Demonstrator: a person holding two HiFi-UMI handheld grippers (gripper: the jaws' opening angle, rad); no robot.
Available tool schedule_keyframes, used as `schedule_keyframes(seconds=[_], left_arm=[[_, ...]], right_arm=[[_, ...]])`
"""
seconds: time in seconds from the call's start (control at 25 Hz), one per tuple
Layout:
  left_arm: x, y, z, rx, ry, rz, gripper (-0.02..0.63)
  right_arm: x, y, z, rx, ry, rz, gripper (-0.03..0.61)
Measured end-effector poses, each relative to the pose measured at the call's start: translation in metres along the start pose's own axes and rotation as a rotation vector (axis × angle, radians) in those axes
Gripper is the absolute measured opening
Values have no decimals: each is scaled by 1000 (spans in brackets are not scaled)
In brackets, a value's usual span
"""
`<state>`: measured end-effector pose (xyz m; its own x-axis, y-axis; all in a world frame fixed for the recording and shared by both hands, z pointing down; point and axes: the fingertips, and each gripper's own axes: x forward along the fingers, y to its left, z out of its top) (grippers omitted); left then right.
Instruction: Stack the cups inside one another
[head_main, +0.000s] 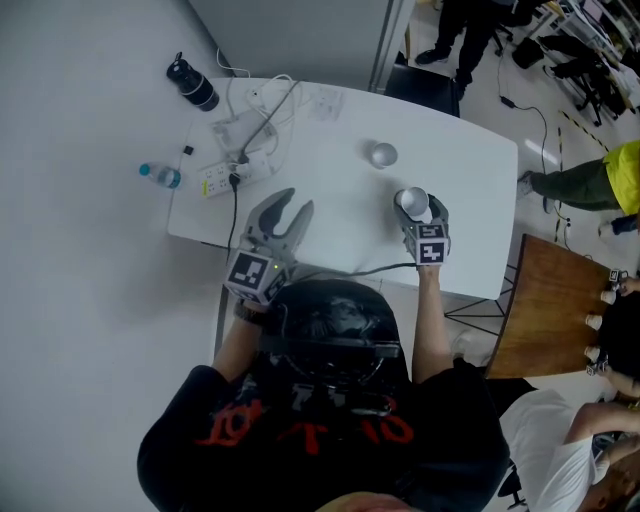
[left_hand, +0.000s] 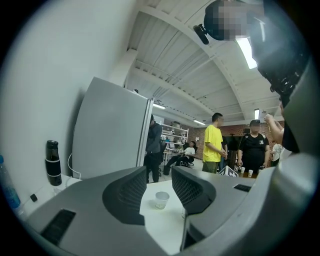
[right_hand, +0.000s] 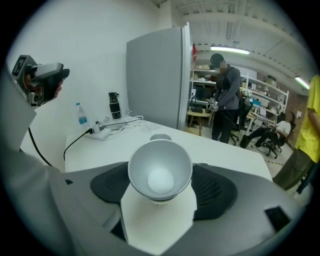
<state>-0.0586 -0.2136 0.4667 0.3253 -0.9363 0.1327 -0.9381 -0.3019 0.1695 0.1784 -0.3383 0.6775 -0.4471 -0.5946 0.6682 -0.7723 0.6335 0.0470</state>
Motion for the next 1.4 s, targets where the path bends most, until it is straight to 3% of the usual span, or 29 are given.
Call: schedule_keyframes(seconds=[0.24,0.44,0.48,0.92,1.04,1.36,1.4], left_arm=[[-6,6,2,1,1,33,163],[-1,4,2,31,-1,37,163],[0,3,1,31,0,35,163],[1,-1,5,-36,-32,3,163],[3,-2,5,-45,-33,0,163],[-2,1,4,-40,-28,25,163],[-4,2,3,-40,-27,32,163]], right_arm=[[7,6,-16,79,26,67,394],[1,7,-16,88,10,67,395],[0,8,-16,90,12,74,425],[-13,8,-20,92,-18,59,425],[-6,7,-31,80,3,51,474],[28,7,-60,24,98,21,472],[33,6,-63,24,112,14,450]])
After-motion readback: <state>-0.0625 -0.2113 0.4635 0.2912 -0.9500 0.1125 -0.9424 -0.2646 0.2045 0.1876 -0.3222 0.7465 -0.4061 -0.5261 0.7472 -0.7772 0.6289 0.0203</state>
